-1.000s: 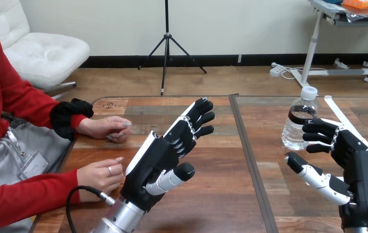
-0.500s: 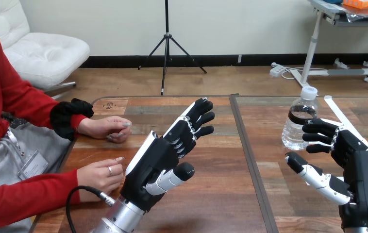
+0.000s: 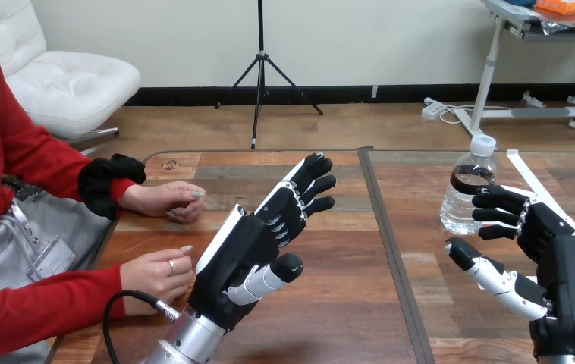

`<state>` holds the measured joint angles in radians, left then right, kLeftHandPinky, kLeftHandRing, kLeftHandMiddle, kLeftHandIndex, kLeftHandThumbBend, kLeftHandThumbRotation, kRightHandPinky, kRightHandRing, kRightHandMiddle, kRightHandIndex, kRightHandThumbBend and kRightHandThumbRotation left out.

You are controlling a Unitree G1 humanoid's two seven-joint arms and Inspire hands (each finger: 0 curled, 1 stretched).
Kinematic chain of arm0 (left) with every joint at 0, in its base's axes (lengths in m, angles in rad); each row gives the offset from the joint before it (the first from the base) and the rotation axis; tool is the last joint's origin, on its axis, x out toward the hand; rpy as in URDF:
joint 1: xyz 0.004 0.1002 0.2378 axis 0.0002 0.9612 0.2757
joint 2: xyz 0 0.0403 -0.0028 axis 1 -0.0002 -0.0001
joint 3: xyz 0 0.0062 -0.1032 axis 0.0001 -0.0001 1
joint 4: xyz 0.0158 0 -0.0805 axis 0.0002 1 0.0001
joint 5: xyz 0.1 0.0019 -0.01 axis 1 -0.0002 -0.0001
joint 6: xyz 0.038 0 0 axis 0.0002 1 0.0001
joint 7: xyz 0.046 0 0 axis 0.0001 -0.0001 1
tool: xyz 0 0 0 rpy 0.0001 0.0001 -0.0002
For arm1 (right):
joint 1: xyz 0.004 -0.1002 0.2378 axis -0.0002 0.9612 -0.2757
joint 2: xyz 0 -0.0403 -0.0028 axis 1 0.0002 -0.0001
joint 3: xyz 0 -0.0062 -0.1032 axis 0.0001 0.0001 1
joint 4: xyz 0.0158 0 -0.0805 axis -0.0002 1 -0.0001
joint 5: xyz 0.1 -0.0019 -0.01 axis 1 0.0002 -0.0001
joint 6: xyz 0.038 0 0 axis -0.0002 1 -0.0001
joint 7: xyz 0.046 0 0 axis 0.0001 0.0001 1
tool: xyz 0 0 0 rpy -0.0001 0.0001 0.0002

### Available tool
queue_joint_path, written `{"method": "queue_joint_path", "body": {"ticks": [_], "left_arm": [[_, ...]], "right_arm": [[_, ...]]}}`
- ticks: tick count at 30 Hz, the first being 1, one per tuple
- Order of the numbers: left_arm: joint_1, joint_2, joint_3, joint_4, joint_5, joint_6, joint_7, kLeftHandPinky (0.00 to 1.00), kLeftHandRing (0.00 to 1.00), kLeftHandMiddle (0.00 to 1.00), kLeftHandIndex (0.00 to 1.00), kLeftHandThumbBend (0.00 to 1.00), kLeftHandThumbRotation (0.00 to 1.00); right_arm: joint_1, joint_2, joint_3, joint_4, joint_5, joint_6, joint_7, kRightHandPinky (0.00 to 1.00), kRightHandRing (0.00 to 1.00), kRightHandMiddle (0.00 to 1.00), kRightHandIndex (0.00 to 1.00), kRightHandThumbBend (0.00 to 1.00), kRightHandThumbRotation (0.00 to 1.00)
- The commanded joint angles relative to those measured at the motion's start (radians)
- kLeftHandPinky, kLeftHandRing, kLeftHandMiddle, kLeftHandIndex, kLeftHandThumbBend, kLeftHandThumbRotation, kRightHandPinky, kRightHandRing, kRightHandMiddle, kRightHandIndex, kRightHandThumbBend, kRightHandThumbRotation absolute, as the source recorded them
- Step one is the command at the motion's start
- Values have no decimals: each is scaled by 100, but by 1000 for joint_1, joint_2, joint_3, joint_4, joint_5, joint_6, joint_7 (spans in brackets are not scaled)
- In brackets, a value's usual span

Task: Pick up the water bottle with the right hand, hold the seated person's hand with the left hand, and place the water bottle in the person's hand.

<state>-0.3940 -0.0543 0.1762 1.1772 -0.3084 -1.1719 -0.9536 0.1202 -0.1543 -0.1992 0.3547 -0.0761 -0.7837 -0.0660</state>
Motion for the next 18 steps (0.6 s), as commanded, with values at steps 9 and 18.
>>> {"method": "queue_joint_path", "body": {"ticks": [9, 18], "left_arm": [[-36, -6, 13, -31, -27, 0, -13, 89, 94, 96, 96, 100, 75], [-35, -4, 15, -33, -32, 0, -19, 89, 94, 96, 96, 100, 75]], "right_arm": [[-47, -8, 3, -41, 12, -2, 1, 55, 64, 67, 64, 100, 40], [-50, -9, 5, -35, 18, -8, 7, 55, 64, 67, 64, 100, 40]]}}
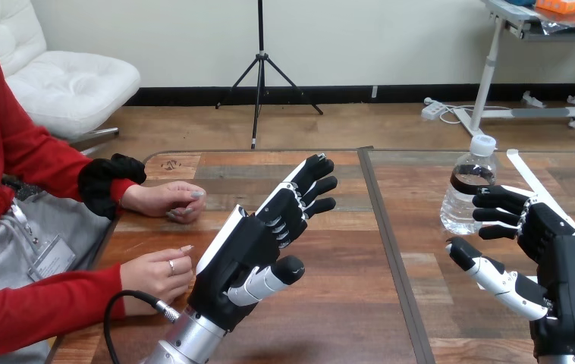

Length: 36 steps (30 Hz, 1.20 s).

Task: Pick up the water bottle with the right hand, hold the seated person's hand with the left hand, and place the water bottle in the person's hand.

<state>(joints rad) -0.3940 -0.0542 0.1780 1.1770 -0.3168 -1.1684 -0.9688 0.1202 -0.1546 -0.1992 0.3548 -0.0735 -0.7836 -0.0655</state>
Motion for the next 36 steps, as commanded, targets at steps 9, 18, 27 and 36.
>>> {"method": "queue_joint_path", "body": {"ticks": [9, 18, 27, 36], "left_arm": [[-35, -1, 12, -33, -30, -8, -9, 89, 94, 97, 96, 100, 75], [-36, -2, 13, -33, -45, -6, -21, 89, 94, 97, 96, 100, 75], [-36, -1, 15, -31, -43, -14, -18, 89, 94, 96, 96, 100, 74], [-33, -2, 15, -32, -44, -14, -20, 88, 94, 96, 96, 100, 74]], "right_arm": [[-54, -9, 6, -28, 21, -8, 15, 55, 64, 66, 64, 100, 39], [-53, -8, 7, -33, 20, -3, 15, 55, 64, 66, 64, 100, 38], [-53, -9, 8, -36, 19, 0, 17, 54, 64, 66, 64, 100, 39], [-50, -8, 7, -38, 18, -2, 17, 54, 64, 66, 64, 100, 39]]}}
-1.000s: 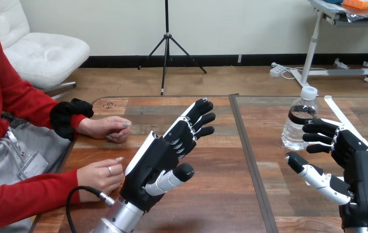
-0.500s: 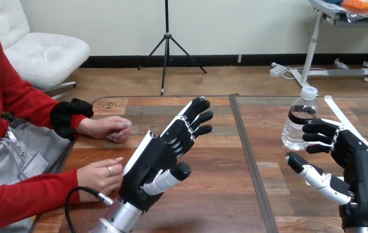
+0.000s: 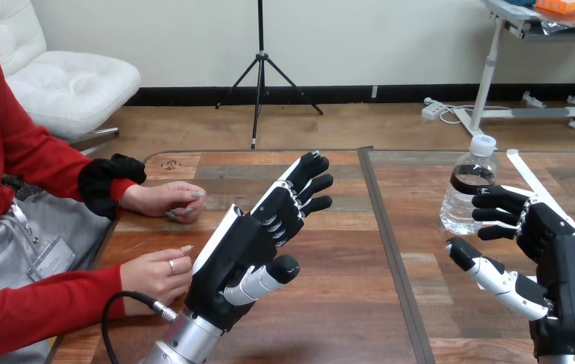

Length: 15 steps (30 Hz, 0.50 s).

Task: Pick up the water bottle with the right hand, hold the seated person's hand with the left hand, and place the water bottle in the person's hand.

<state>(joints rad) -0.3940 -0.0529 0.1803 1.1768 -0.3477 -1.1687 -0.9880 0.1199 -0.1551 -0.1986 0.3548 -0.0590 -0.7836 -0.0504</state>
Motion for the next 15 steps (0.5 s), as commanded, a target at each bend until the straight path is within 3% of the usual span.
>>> {"method": "queue_joint_path", "body": {"ticks": [1, 15], "left_arm": [[-33, -3, 13, -32, -13, -15, 0, 88, 94, 96, 96, 100, 74], [-29, 1, 9, -26, 0, -17, 11, 88, 94, 97, 96, 100, 75]], "right_arm": [[-49, -7, 7, -38, 4, -2, 1, 54, 64, 66, 64, 100, 39], [-54, -7, 6, -30, 6, -4, 2, 54, 64, 66, 64, 100, 38]]}}
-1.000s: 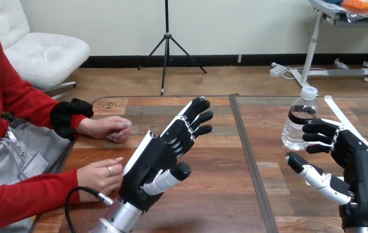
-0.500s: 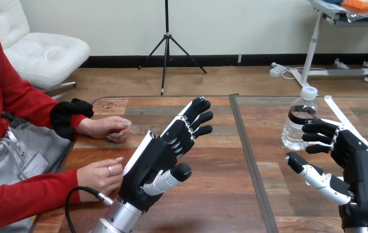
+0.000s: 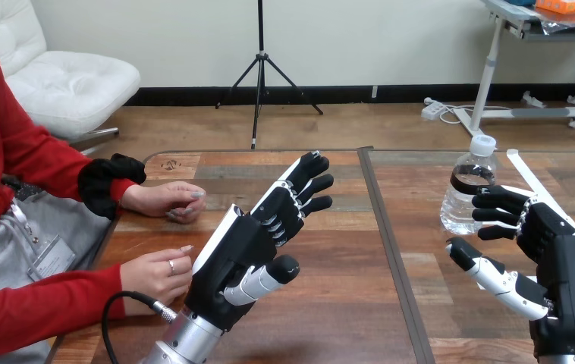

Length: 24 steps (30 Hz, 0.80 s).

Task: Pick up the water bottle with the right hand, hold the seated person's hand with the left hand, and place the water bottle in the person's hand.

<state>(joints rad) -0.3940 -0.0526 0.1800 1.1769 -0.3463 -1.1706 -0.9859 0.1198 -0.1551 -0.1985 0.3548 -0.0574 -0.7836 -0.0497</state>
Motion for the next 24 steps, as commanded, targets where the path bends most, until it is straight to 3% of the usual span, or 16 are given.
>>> {"method": "queue_joint_path", "body": {"ticks": [1, 15, 24], "left_arm": [[-29, 1, 9, -26, -1, -14, 10, 88, 94, 97, 96, 100, 74], [-32, -10, 13, -30, -21, 11, -15, 89, 95, 97, 96, 100, 74], [-36, -14, 16, -28, -25, 8, -28, 90, 95, 97, 96, 100, 74]], "right_arm": [[-54, -7, 6, -30, 6, -3, 2, 54, 64, 66, 64, 100, 38], [-94, -34, -9, -14, 22, 16, 10, 55, 64, 67, 65, 100, 36], [-131, -68, -32, -15, -9, 63, -15, 54, 63, 67, 67, 100, 38]]}}
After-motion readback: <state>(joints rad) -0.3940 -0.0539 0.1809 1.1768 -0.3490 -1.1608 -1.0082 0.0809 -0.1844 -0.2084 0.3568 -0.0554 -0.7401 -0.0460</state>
